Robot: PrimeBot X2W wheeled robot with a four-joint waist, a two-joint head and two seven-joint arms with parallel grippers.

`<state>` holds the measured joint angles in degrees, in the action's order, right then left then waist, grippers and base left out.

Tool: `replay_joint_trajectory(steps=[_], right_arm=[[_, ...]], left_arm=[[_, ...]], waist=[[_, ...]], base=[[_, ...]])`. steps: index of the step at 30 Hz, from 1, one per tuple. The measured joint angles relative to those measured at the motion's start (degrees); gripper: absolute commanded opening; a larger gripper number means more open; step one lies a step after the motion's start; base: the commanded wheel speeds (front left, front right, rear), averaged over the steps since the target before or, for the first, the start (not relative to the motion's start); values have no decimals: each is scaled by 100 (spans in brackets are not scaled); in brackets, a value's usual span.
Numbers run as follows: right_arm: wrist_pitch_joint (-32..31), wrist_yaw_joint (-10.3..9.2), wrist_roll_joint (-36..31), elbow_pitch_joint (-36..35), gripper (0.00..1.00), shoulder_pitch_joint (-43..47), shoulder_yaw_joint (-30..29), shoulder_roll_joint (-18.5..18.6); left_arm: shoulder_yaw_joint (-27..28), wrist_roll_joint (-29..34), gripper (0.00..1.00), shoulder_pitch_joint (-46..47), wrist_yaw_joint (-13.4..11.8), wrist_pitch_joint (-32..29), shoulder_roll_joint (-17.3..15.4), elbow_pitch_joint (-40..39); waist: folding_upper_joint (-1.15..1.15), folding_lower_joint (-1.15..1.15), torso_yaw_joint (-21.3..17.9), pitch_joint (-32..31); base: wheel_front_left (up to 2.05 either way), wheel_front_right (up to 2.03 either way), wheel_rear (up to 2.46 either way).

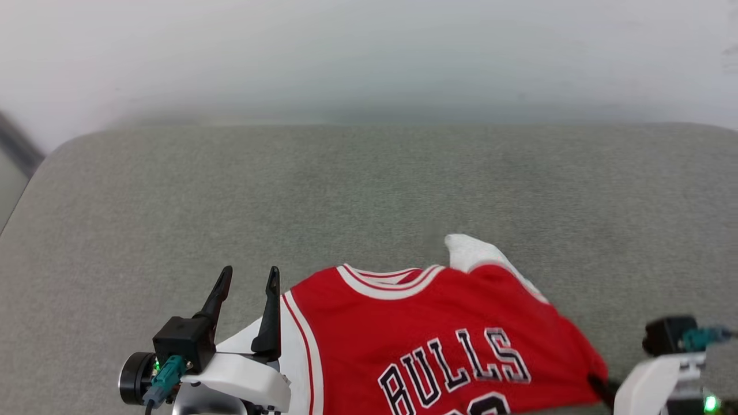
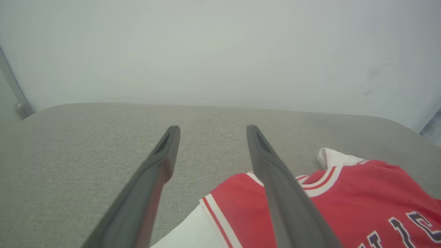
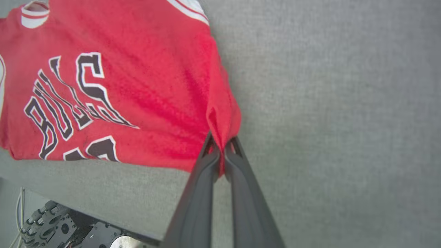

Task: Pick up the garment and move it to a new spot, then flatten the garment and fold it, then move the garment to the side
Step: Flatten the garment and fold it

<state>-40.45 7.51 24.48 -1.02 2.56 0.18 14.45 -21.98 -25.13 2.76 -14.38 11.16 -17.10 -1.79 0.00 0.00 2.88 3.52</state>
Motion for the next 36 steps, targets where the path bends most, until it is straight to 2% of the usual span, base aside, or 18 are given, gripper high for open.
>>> replay_joint_trajectory(steps=[6, 12, 13, 14, 19, 27, 32, 36], right_arm=[[-513, 0, -122, -542, 0, 1349, -146, -716], [-474, -1, -92, -360, 0, 1914, -60, -1045], [-366, -1, -96, -321, 13, 1914, -40, -1067], [-199, -1, -123, -286, 100, 1898, -36, -1084], [932, -1, -213, -337, 100, 1610, -58, -1122], [2928, -1, -289, -502, 100, 1238, -427, -1139], [3472, -1, -547, -387, 100, 1027, -680, -1134], [3342, -1, -794, -335, 100, 839, -777, -1047]], left_arm=[[-14, -33, 100, -29, -19, -86, -51, -54], [-31, -77, 100, -105, -24, -152, -85, -30], [-31, -79, 100, -112, -24, -167, -86, -23], [-35, -86, 100, -113, -24, -168, -86, -18], [-32, -129, 100, -139, -43, -189, -104, 9], [80, -231, 100, -255, -129, -160, -143, 38], [123, -277, 100, -297, -157, -137, -143, 66], [170, -290, 100, -316, -200, -131, -151, 80]], waist=[[0, 0, -204, -156], [0, 0, -225, -220], [0, 0, -226, -223], [0, 0, -224, -229], [0, 0, -218, -276], [0, 0, -254, -399], [0, 0, -272, -446], [0, 0, -294, -448]], base=[[0, 0, 0], [0, 0, 0], [0, 0, 0], [0, 0, 0], [0, 0, 0], [0, 0, 0], [0, 0, 0], [0, 0, 0]])
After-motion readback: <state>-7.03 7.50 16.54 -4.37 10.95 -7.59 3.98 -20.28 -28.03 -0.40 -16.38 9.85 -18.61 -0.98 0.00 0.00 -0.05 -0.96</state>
